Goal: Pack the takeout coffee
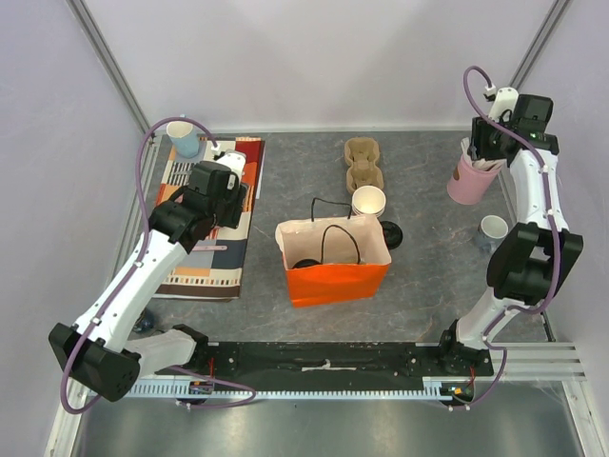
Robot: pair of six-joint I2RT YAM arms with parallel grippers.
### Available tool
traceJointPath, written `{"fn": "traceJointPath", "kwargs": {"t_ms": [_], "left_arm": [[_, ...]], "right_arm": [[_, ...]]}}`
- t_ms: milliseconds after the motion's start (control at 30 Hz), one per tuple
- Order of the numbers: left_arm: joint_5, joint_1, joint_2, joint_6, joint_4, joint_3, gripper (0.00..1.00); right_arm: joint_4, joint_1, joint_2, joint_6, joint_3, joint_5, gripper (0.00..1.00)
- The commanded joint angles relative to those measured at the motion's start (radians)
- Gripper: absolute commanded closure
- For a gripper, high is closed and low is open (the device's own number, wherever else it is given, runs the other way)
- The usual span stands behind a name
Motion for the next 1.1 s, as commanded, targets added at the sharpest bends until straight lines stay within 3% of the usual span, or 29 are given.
{"fn": "traceJointPath", "kwargs": {"t_ms": [0,200,467,667,867,1067], "left_arm": [[0.015,0.004,0.011,0.038,0.029,0.014,0.36],[0.012,0.004,0.019,0.041,0.037,0.016,0.37],[-0.002,0.004,0.017,0.053,0.038,0.011,0.37],[-0.003,0.004,0.019,0.056,0.037,0.013,0.36],[-0.003,0.004,0.017,0.056,0.037,0.013,0.37],[0.003,0.003,0.016,0.053,0.037,0.011,0.37]], "right_arm": [[0.063,0.003,0.035,-0.018,0.008,0.005,0.46],[0.084,0.012,0.083,0.002,0.041,0.005,0.52],[0.101,0.042,0.109,0.0,0.044,0.036,0.51],[0.101,0.04,0.12,-0.006,0.077,0.095,0.59],[0.091,0.035,0.104,-0.023,0.071,0.109,0.58],[0.081,0.014,0.087,-0.017,0.058,0.132,0.5]]}}
